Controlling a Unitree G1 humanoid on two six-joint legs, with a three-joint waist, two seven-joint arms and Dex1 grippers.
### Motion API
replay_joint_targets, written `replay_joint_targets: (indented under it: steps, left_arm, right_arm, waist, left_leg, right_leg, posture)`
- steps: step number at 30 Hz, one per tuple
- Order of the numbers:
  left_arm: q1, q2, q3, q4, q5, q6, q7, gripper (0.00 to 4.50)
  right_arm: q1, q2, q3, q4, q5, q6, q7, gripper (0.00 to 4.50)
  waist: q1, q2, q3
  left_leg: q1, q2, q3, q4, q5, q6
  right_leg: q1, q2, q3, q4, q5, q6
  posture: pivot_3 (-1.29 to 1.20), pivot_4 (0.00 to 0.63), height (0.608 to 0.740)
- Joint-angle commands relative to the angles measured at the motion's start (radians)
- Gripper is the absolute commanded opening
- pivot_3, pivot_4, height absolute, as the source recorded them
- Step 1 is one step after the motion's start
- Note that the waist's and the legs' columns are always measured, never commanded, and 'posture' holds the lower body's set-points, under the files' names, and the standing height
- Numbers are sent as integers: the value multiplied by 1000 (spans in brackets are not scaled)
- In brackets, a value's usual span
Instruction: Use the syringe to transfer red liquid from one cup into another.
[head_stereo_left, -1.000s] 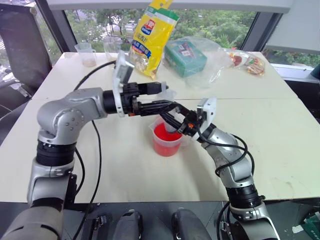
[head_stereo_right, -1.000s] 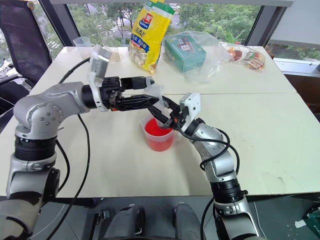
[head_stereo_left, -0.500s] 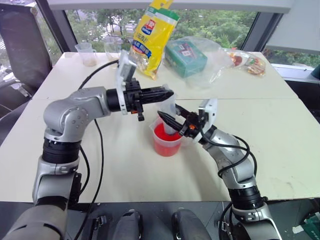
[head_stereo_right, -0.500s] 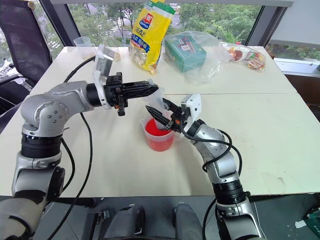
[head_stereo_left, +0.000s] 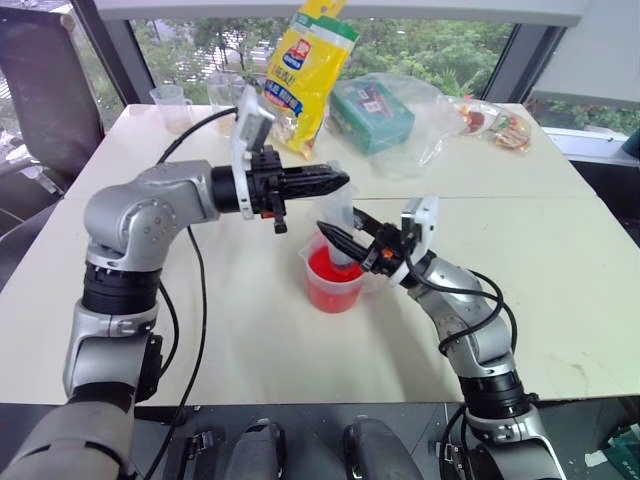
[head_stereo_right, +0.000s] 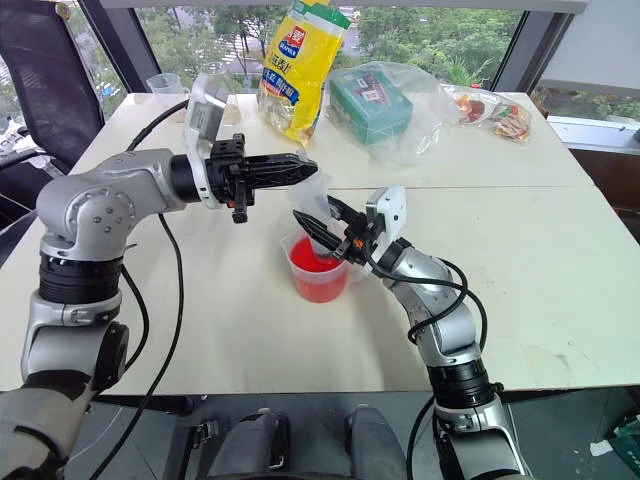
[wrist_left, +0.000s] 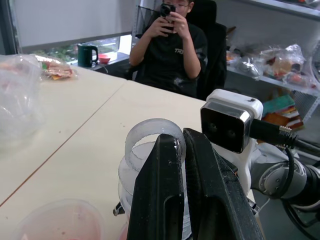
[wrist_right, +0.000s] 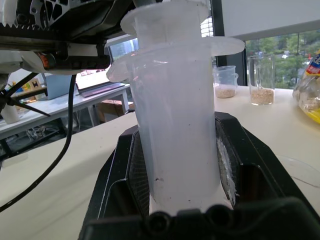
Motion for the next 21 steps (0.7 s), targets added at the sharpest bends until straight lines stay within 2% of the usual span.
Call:
replay_joint_targets:
  steps: [1,21]
  left_arm:
    - [-87,19,73,-16,-3,-53,4,100]
    - [-96,29,79,2,11,-59,-4,100]
  right_arm:
    - [35,-23,32,21,-7,25,33,1437]
    - [-5,-28,24,-39,40,75,22,1437]
  waist:
    - [0,0,0]
    - [0,0,0]
  left_leg:
    - [0,0,0,0,0,0]
    - [0,0,0,0,0,0]
  right_leg:
    - [0,0,0,0,0,0]
    - [0,0,0,0,0,0]
  posture:
    - [0,150,740]
    - [0,150,740]
